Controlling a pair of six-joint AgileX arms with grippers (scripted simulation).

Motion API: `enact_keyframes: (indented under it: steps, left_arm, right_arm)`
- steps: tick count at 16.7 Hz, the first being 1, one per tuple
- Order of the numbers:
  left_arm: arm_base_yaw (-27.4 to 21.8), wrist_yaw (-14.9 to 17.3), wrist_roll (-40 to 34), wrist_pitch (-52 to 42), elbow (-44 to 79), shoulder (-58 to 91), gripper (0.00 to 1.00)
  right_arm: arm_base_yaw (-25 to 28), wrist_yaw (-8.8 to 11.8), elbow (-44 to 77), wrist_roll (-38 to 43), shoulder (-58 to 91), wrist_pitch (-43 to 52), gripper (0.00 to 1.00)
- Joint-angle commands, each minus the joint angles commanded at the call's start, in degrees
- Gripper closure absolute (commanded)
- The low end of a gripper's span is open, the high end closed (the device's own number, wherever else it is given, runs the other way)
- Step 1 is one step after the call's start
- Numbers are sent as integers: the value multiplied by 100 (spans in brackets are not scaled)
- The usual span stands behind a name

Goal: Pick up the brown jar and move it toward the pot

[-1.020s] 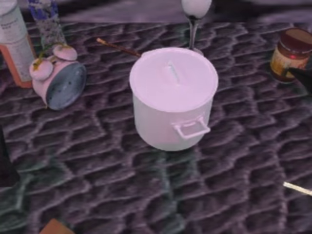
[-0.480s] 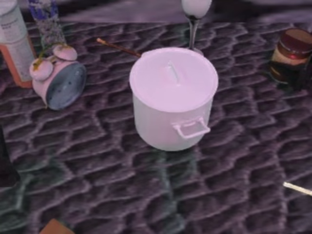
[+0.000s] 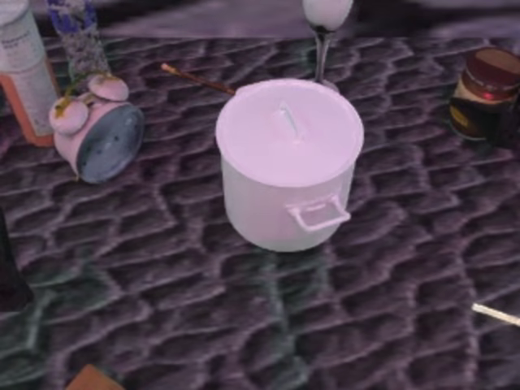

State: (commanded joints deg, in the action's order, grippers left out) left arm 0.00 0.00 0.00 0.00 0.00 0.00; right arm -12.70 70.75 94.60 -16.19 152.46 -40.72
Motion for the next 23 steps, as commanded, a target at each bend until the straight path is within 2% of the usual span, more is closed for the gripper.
enact_keyframes:
  steps: [7, 18, 23]
  left_arm:
    - [0, 0, 0, 0, 0, 0, 0]
    - [0, 0, 0, 0, 0, 0, 0]
    - [0, 0, 0, 0, 0, 0, 0]
  right_arm:
    - [0, 0, 0, 0, 0, 0, 98]
    - [-29, 7, -89, -1, -97, 2, 100]
    - [-101, 87, -1214, -72, -1246, 67, 100]
